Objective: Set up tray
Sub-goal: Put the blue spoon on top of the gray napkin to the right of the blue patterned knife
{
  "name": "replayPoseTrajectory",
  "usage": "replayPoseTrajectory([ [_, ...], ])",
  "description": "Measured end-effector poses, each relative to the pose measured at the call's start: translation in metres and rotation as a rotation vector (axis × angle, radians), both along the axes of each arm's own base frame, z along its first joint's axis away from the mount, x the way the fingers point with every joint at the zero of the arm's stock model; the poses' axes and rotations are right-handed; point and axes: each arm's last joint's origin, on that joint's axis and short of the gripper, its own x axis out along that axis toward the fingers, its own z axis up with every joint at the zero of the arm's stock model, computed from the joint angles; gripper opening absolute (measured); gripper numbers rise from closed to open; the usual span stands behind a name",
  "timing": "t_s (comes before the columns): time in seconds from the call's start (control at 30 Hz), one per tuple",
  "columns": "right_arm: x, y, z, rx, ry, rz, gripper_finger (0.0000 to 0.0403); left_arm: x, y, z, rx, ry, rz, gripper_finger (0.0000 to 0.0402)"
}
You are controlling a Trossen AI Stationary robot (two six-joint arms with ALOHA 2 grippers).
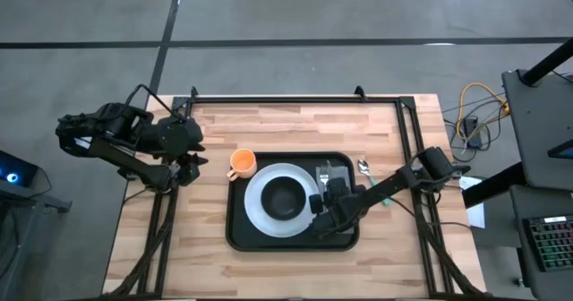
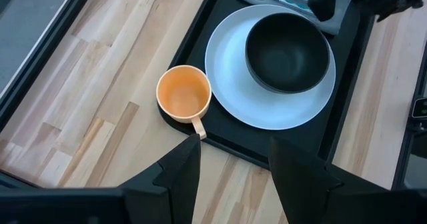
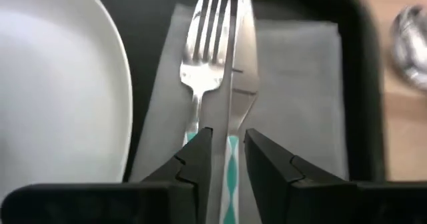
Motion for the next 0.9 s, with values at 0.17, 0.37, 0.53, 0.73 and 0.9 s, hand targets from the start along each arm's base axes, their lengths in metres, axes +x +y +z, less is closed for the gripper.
replayPoseTrajectory([
  [0.17,-0.011,-0.005,0.019,-0.031,0.093,0.017,0.0089,0.000,0.000,0.000,0.000,0.000,0.000,0.0158],
  [0.37,-0.040,-0.013,0.033,0.018,0.337,0.002,0.0103,0.000,0.000,0.000,0.000,0.005,0.000,0.0158],
  [0.53,-0.060,-0.021,0.037,0.067,0.381,0.046,0.0106,0.000,0.000,0.000,0.000,0.006,0.000,0.0158],
  [0.73,-0.094,-0.035,0.048,0.094,0.301,0.051,0.0104,0.000,0.000,0.000,0.000,0.005,0.000,0.0158],
  [0.9,-0.118,-0.048,0.050,0.142,0.206,0.110,0.0105,0.000,0.000,0.000,0.000,0.005,0.000,0.0158],
])
